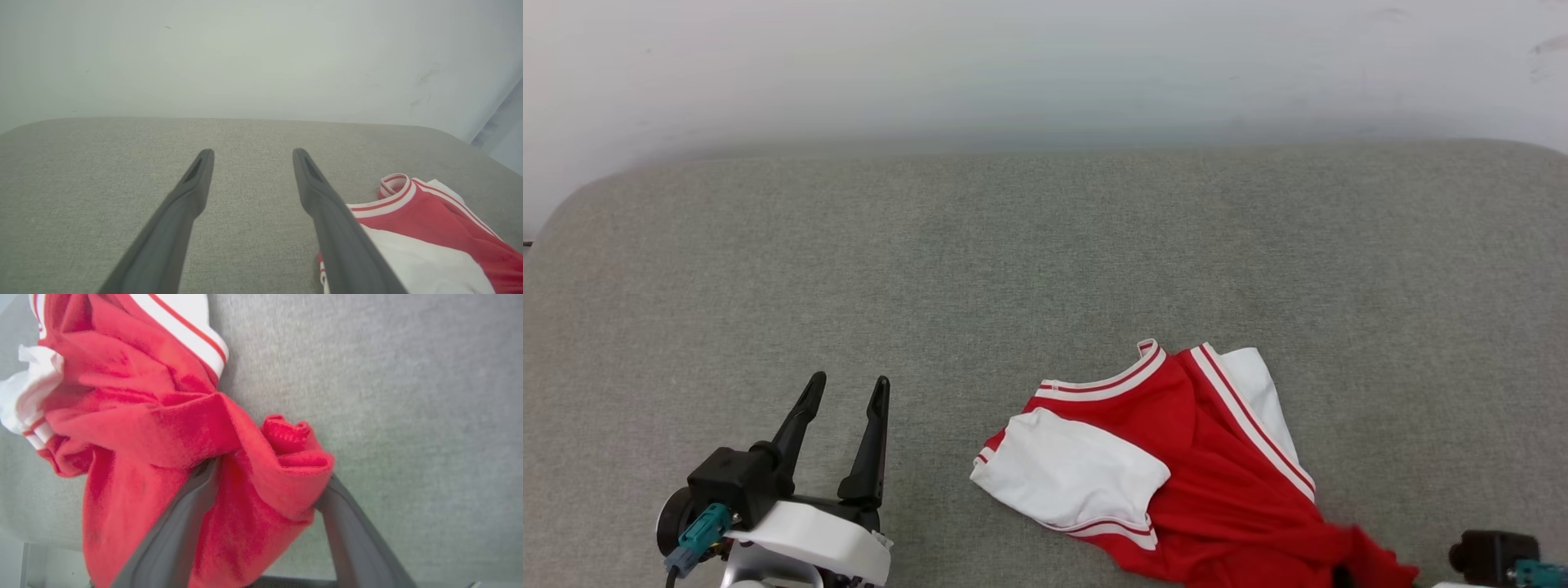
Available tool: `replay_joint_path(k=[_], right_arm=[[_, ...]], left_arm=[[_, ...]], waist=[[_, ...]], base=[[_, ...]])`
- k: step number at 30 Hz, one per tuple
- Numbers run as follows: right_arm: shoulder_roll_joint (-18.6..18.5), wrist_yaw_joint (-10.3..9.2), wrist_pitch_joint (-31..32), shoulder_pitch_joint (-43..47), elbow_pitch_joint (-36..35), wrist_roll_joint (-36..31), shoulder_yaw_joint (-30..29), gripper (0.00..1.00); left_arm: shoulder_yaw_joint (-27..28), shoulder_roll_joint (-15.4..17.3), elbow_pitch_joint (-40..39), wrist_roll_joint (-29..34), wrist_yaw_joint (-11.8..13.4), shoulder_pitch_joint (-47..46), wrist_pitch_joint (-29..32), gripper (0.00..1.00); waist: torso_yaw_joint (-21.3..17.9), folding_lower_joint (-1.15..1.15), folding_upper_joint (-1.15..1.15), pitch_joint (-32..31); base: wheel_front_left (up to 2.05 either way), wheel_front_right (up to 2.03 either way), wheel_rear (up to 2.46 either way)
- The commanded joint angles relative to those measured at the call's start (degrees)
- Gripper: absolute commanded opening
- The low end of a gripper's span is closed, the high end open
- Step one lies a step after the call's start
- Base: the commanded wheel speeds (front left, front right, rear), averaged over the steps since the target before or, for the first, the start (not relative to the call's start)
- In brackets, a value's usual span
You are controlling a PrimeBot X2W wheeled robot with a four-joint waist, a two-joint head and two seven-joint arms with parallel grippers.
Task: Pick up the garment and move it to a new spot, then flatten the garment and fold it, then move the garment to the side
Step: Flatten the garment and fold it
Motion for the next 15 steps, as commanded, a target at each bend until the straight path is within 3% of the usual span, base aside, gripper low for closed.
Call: replay_joint_path(k=[1, 10, 15], right_arm=[[0.07, -0.04, -2.94, -1.34, -0.2, -0.04, -0.18, 1.0], [0.04, -0.04, -20.59, -7.25, -0.9, -1.83, -3.61, 1.0], [0.05, -0.04, -19.48, -12.57, 2.28, -5.89, -5.01, 1.0]], left_arm=[[0.13, 0.19, 0.28, -0.32, 0.1, 0.09, -0.01, 1.0], [0.29, -0.37, 1.5, -0.96, 0.21, -0.38, -0.56, 1.0], [0.24, -0.69, 1.55, -0.9, 0.16, -1.31, -0.85, 1.0]], waist=[[0.25, 0.0, 0.0, 0.08], [1.6, 0.0, 0.0, -0.03], [2.58, 0.0, 0.0, 0.84]], base=[[0.0, 0.0, 0.0], [0.0, 0.0, 0.0], [0.0, 0.0, 0.0]])
